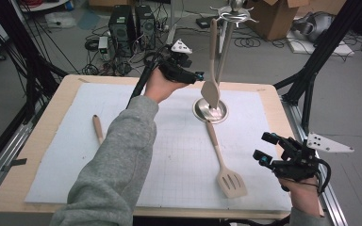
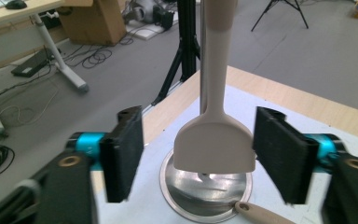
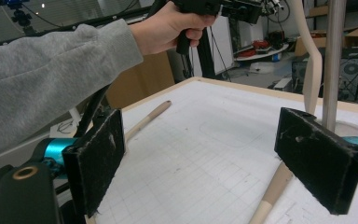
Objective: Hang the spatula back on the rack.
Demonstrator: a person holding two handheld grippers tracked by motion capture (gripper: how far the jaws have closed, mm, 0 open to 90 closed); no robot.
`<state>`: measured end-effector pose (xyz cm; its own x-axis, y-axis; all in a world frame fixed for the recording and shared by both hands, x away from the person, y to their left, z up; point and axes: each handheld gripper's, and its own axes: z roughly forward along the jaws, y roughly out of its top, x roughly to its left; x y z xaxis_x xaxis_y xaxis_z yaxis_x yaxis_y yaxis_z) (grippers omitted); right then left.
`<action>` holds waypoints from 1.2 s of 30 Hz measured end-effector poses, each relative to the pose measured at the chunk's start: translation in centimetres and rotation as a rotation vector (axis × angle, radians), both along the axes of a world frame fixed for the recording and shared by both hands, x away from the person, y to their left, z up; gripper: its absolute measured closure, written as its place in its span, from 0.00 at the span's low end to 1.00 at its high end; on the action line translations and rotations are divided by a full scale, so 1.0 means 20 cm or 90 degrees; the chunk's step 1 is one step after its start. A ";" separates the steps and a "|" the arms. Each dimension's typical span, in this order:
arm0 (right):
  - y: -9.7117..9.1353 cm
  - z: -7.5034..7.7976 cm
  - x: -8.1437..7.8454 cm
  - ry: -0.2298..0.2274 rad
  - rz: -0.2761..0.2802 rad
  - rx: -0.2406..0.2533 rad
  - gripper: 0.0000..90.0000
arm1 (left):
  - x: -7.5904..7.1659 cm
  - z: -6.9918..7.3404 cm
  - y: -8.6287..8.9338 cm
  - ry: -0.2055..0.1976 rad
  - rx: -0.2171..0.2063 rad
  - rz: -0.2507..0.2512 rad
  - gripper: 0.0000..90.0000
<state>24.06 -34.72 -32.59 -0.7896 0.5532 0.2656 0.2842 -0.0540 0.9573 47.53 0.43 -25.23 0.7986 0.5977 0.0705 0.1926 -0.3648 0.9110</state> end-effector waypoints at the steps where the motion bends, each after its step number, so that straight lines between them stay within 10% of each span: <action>1: 0.00 0.00 0.00 -0.002 0.000 -0.001 0.16 | -0.01 0.00 0.01 0.002 -0.006 -0.001 0.34; 36: 0.13 0.02 0.03 -0.004 0.031 -0.036 0.17 | -0.50 0.05 0.64 -0.049 -0.053 0.032 0.15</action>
<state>24.59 -32.09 -32.17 -0.8175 0.5281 0.2298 0.2786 0.0134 0.9603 37.60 13.18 -24.31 0.7611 0.6437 0.0791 0.1373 -0.2792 0.9504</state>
